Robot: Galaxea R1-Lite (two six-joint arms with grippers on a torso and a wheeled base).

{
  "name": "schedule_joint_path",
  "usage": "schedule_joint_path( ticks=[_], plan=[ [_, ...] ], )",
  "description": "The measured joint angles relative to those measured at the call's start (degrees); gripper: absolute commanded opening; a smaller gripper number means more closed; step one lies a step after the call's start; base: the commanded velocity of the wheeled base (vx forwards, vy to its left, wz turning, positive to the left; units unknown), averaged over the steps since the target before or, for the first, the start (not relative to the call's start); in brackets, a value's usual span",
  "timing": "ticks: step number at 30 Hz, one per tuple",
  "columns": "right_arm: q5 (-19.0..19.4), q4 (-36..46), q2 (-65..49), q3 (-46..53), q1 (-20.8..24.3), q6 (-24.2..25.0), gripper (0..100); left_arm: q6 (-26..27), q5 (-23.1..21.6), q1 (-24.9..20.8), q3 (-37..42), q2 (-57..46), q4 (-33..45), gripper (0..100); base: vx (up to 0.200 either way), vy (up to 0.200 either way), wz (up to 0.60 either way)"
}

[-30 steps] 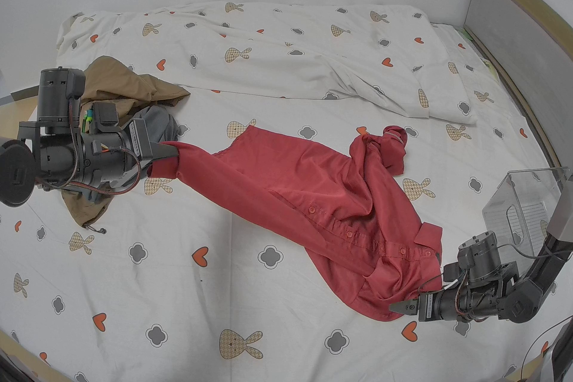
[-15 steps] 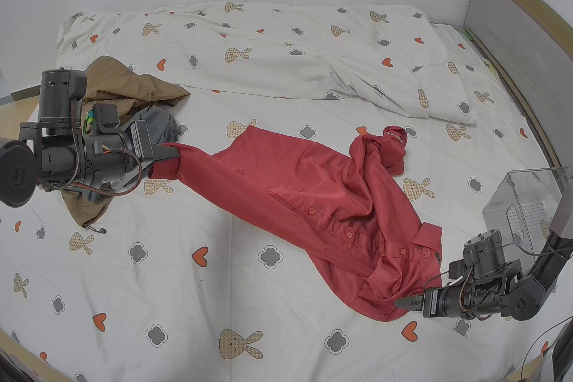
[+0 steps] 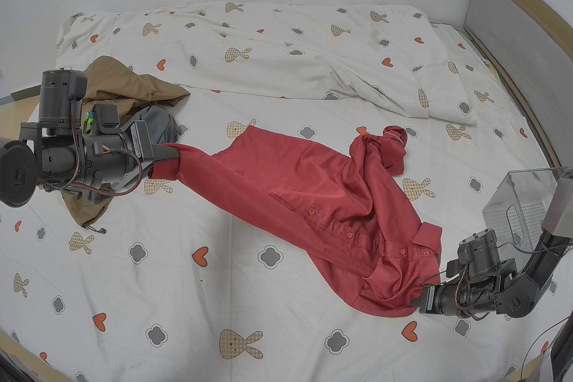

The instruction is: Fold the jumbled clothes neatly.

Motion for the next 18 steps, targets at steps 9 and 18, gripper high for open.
schedule_joint_path(
  ticks=[9,18],
  plan=[
    [0.39,4.21,-5.18,-0.09,-4.83,0.06,0,-0.01,0.05,0.22,-0.06,0.04,0.00,0,0.000,0.000,0.00],
    [9.23,33.26,-18.27,-10.41,-11.34,0.06,0,-0.12,0.17,0.79,-0.41,-0.02,0.05,0,0.000,0.000,0.00]
  ],
)
